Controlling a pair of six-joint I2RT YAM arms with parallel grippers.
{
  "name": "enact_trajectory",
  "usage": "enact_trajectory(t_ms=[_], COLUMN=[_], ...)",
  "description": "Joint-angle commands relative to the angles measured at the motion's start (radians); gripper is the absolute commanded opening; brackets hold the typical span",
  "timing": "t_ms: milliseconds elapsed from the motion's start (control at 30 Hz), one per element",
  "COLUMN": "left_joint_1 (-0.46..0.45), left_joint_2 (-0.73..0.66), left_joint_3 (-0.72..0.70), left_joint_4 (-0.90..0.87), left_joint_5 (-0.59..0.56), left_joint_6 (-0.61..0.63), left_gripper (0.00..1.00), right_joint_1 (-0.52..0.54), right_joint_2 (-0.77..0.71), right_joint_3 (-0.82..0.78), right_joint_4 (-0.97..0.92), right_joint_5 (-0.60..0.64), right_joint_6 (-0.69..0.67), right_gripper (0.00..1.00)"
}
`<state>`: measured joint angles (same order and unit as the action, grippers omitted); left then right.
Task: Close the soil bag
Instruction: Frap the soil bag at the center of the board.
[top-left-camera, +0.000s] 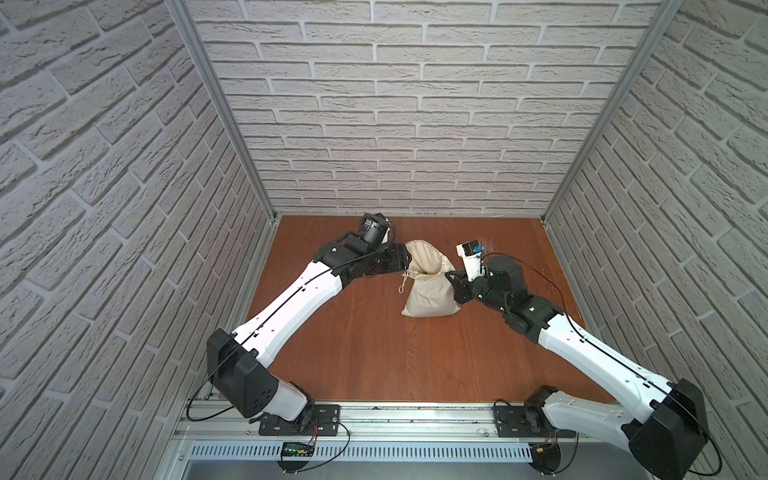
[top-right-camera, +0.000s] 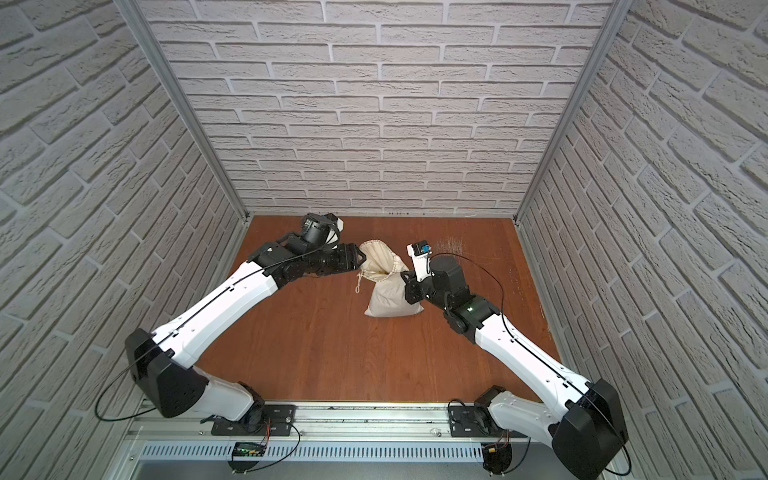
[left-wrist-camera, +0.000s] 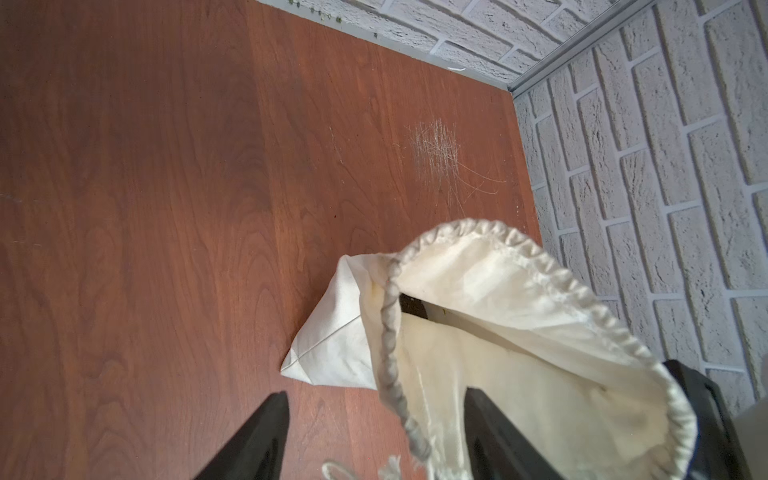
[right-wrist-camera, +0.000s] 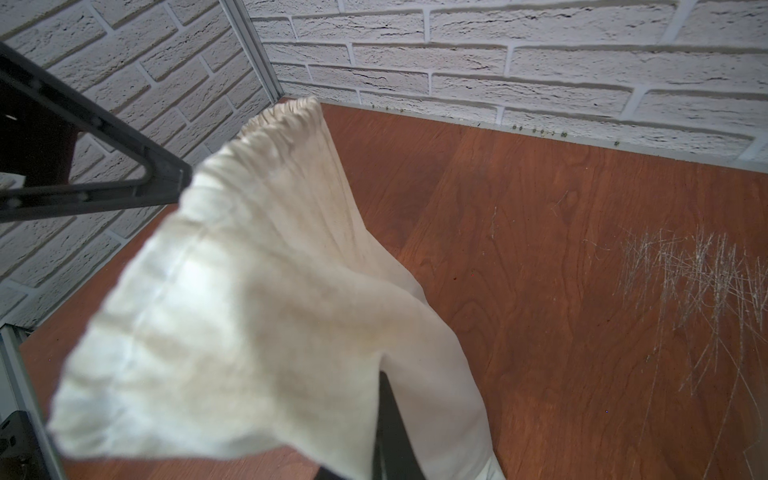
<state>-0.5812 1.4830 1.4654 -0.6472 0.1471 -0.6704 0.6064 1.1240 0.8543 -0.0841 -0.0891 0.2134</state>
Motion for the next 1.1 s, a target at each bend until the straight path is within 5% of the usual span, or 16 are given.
enact_trajectory(t_ms=[0,333,600,667,767,1000,1067], left_joint_1=[0.001,-0.005,-0.034,-0.034,-0.032,-0.027,-0.025], left_joint_2=[0.022,0.044,0.042,0.04,0.047,0.053,0.051], left_joint_3=[0.011,-0.049,-0.087,-0.101,-0.096,-0.062,-0.052], left_joint_4=[0.059,0.112,0.141,0.155,0.156,0.142,0.135], left_joint_5=[0.041,0.08,0.077,0.076,0.078,0.079,0.078], left_joint_6=[0.002,-0.021,-0.047,-0.052,-0.048,-0.029,-0.022], left_gripper=[0.65,0.49,0.52,0.41,0.01,0.0,0.0], right_joint_1=[0.016,0.022,0.023,0.021,0.023,0.021,0.02], right_joint_2=[-0.03,-0.032,-0.026,-0.022,-0.018,-0.036,-0.051], right_joint_3=[-0.012,-0.016,-0.012,-0.01,-0.01,0.02,0.054], right_joint_4=[0.064,0.061,0.069,0.071,0.068,-0.008,-0.079], right_joint_5=[-0.008,0.005,0.014,0.008,0.003,0.025,0.04], right_joint_6=[0.013,0.012,0.013,0.016,0.018,0.014,0.015], right_gripper=[0.03,0.03,0.03,0.03,0.03,0.05,0.17])
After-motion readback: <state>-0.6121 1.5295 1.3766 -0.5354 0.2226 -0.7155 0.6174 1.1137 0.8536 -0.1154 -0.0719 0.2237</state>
